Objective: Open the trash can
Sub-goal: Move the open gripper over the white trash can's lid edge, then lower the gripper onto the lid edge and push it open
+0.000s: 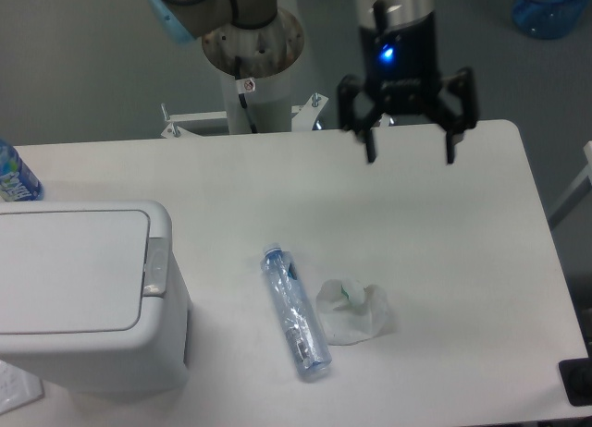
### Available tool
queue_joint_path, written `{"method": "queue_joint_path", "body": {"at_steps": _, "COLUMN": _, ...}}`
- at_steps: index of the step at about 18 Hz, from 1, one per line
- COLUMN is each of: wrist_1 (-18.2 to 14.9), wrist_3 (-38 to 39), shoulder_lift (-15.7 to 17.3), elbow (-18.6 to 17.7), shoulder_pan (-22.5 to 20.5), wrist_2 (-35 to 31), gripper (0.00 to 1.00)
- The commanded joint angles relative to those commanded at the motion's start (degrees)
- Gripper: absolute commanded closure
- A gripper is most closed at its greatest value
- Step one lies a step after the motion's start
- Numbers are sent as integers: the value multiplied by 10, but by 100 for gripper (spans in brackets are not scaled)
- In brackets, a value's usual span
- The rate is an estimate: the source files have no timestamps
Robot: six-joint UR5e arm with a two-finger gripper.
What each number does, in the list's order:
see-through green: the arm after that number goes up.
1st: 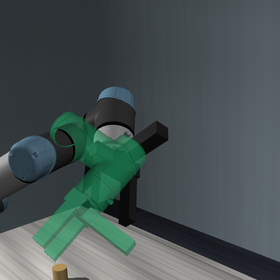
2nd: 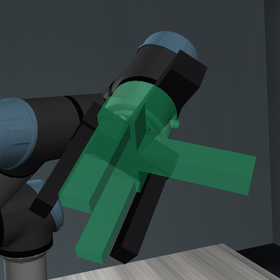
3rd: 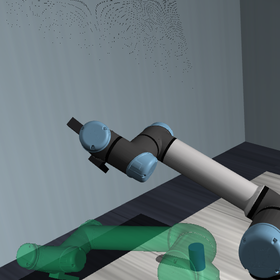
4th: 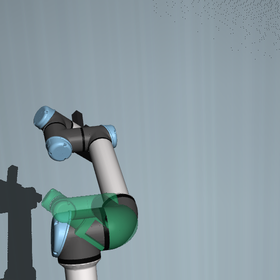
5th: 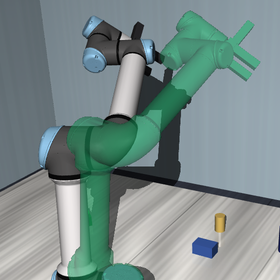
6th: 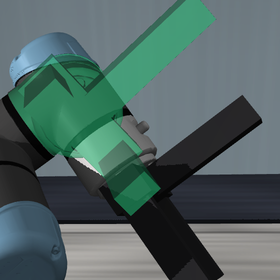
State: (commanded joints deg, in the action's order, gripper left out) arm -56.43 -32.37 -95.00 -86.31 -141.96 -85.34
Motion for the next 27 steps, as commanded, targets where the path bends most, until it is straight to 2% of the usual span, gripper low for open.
{"method": "queue_joint_path", "body": {"at_steps": 3, "wrist_1": 5, "wrist_3": 72, "shoulder_lift": -18, "elbow": 3, "shoulder_pan": 40, "wrist_2": 0, "gripper": 0}}
{"method": "queue_joint_path", "body": {"at_steps": 6, "wrist_1": 15, "wrist_3": 106, "shoulder_lift": -30, "elbow": 6, "shoulder_pan": 74, "wrist_2": 1, "gripper": 0}}
{"method": "queue_joint_path", "body": {"at_steps": 13, "wrist_1": 66, "wrist_3": 224, "shoulder_lift": -59, "elbow": 11, "shoulder_pan": 127, "wrist_2": 1, "gripper": 0}}
{"method": "queue_joint_path", "body": {"at_steps": 22, "wrist_1": 68, "wrist_3": 247, "shoulder_lift": -70, "elbow": 11, "shoulder_pan": 158, "wrist_2": 0, "gripper": 0}}
{"method": "queue_joint_path", "body": {"at_steps": 27, "wrist_1": 68, "wrist_3": 249, "shoulder_lift": -71, "elbow": 10, "shoulder_pan": 160, "wrist_2": 1, "gripper": 0}}
